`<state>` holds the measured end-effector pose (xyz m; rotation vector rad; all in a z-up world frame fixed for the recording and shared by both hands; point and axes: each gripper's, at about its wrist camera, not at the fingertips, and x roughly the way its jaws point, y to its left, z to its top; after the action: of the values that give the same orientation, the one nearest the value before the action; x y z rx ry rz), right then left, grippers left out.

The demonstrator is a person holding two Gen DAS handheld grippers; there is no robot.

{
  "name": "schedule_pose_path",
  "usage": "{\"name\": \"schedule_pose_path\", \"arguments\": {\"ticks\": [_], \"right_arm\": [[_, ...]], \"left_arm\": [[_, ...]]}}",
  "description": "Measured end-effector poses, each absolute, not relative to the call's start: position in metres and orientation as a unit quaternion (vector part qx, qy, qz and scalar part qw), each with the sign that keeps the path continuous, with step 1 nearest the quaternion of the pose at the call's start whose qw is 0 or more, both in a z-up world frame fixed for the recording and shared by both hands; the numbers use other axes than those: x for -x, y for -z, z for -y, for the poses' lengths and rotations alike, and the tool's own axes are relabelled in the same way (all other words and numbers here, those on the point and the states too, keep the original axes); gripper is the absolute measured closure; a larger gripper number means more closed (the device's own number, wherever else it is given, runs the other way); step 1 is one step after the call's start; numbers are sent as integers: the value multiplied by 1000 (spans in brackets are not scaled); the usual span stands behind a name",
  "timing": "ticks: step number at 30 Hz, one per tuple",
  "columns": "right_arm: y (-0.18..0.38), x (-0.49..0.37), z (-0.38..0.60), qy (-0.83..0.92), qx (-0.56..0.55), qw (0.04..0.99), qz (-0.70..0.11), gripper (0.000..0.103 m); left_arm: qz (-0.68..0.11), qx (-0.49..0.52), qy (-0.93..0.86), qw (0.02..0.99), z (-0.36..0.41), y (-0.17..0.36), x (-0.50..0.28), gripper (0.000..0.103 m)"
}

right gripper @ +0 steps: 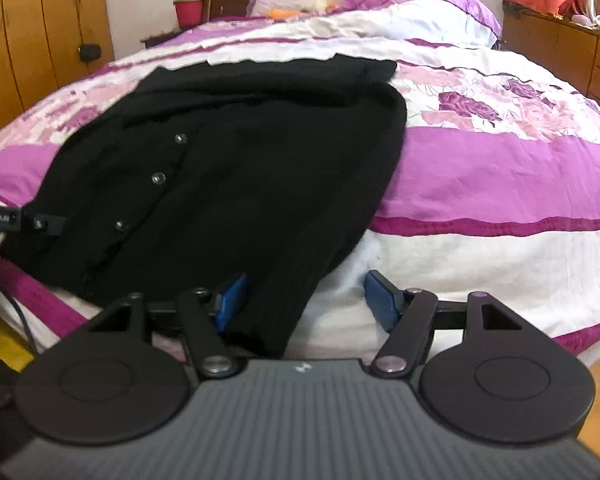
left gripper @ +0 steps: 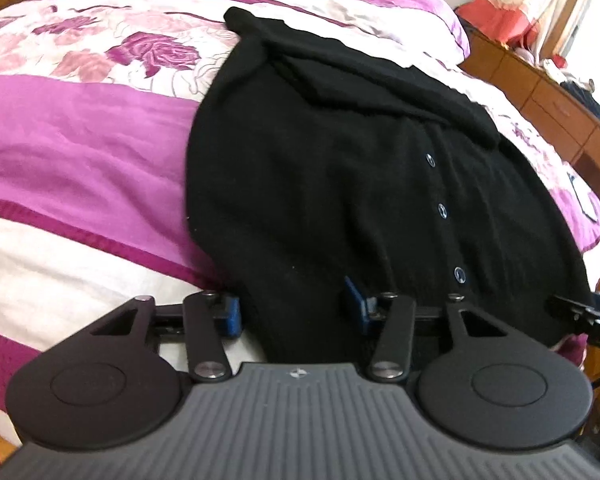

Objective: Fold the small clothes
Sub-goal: 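Move both grippers to the cardigan hem and close them on it, then lift the hem with both grippers and fold it over toward the collar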

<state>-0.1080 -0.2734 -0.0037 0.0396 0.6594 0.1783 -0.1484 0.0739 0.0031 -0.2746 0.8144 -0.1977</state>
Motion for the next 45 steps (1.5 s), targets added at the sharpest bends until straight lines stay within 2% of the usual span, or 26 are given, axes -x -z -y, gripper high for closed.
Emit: {"name": "schedule_pose_path", "arguments": {"ticks": [3,10,12,17,18,19,20,40,43,45], "right_arm": [[2,106,279,-84,-41,944,-315,47],[3,112,288,-94,-80,942,-311,54],[2,115,287,-114,-89,942,-302,60],[8,108,285,-113,-88,937,-317,68],[9,107,287,-113,-93,937,-317,73],[9,108,289,-113,-95,937,-317,75],[9,108,291,-115,-96,936,-317,77],[15,112,298,-126,-112,936,-310,76],[14,113,298,-128,-112,938,-304,78],[13,114,299,-130,-119,939,-297,84]], "left_arm": [[-395,142,92,903,-75,-1,146,49],[-390,142,91,905,-75,1,152,49],[-390,144,91,905,-75,1,152,49],[-387,139,87,907,-74,3,152,49],[-384,140,82,909,-74,3,154,53],[-381,136,75,911,-73,2,155,67],[-381,135,70,912,-73,1,156,74],[-387,138,66,909,-72,1,155,74],[-386,138,66,910,-72,1,155,74],[-382,142,69,910,-74,0,156,76]]}}
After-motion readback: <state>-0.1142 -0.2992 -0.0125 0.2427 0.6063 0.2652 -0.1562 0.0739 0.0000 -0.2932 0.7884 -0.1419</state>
